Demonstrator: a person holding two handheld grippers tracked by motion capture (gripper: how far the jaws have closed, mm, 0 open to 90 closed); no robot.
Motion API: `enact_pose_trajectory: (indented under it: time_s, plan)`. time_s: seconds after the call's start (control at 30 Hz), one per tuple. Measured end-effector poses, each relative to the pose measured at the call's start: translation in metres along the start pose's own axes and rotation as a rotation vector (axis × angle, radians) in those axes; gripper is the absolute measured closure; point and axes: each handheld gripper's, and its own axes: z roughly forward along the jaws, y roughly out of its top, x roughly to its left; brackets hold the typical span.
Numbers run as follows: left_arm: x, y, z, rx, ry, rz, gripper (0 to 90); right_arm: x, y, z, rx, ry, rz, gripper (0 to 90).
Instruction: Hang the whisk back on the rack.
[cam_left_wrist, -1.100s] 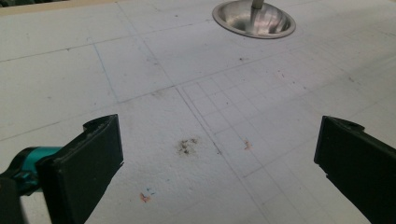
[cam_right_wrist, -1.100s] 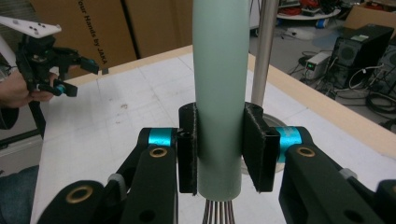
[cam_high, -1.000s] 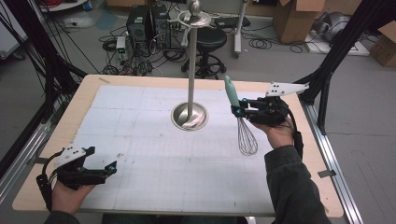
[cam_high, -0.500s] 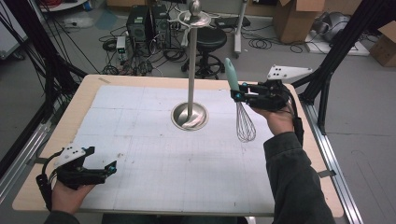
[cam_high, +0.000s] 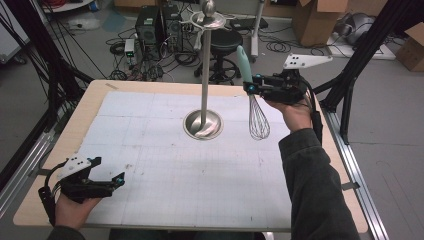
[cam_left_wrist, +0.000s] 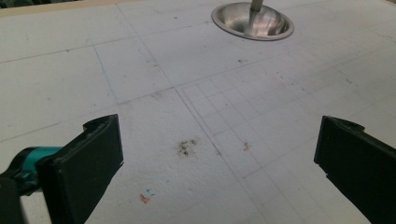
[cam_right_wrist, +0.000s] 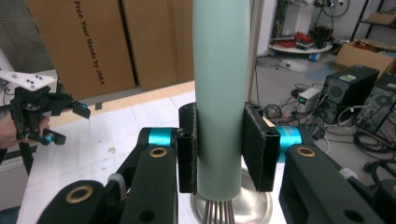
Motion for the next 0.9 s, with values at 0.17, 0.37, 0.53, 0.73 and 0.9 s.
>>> enact_pose_trajectory:
  time_s: [0.17, 0.37, 0.53, 0.73, 0.9]
  plan:
    - [0.0, 0.0, 0.0, 0.001, 0.0, 0.0, 1.7, -0.004, 0.01, 0.005, -0.001, 0.003, -0.01, 69.3]
    - [0.0, 0.0, 0.0, -0.002, 0.0, -0.003, 1.7, -0.008, 0.02, 0.005, -0.018, -0.002, -0.013, 69.3]
    - [0.0, 0.0, 0.0, -0.003, 0.0, -0.002, 1.7, -0.009, 0.029, 0.009, -0.013, -0.007, -0.014, 69.3]
    - [0.0, 0.0, 0.0, -0.003, -0.003, -0.003, 1.7, -0.012, 0.037, 0.012, -0.017, -0.036, -0.017, 69.3]
    - [0.0, 0.0, 0.0, -0.003, -0.003, -0.003, 1.7, -0.013, 0.041, 0.016, -0.022, -0.042, -0.012, 69.3]
